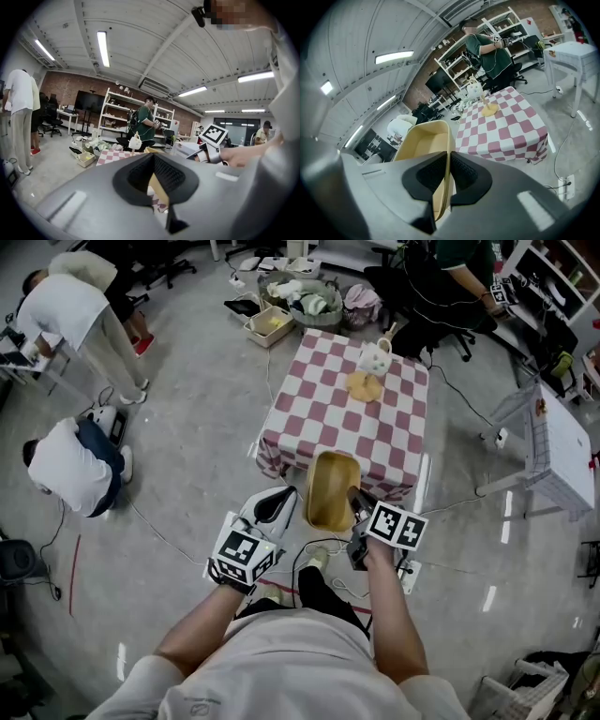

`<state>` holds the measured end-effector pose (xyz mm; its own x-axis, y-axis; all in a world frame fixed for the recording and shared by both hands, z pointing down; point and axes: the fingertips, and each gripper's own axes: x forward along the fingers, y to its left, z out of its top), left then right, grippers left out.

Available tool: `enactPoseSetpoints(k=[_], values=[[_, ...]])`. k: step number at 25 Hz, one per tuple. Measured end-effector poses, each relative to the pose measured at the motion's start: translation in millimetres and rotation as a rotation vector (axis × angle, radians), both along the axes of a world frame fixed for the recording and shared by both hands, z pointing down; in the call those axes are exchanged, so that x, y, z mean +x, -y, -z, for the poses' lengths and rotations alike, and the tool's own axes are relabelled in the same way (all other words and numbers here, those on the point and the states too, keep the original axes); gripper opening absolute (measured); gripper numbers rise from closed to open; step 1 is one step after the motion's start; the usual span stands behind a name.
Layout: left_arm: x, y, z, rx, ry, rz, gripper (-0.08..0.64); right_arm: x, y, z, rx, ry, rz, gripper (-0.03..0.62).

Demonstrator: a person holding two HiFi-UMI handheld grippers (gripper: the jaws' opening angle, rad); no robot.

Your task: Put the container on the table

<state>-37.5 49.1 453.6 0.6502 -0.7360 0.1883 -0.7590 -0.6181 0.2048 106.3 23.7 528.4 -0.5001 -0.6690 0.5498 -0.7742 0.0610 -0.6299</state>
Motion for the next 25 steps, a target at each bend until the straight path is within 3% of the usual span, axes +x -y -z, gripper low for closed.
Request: enactPoseSetpoints(k=[9,18,25], values=[[31,63,-7,-0.023,0.004,0.093,0.006,29,69,-17,-0.022,0.014,0.079,0.032],[46,99,-12,-0.033,0.017,0.096,0.006,38,101,-29,-0.038,0.023,0.079,0.032],[43,138,-27,-0.042,0.024,0.045,0.006,29,134,-46,-0.057,0.012,0.033,0.034]])
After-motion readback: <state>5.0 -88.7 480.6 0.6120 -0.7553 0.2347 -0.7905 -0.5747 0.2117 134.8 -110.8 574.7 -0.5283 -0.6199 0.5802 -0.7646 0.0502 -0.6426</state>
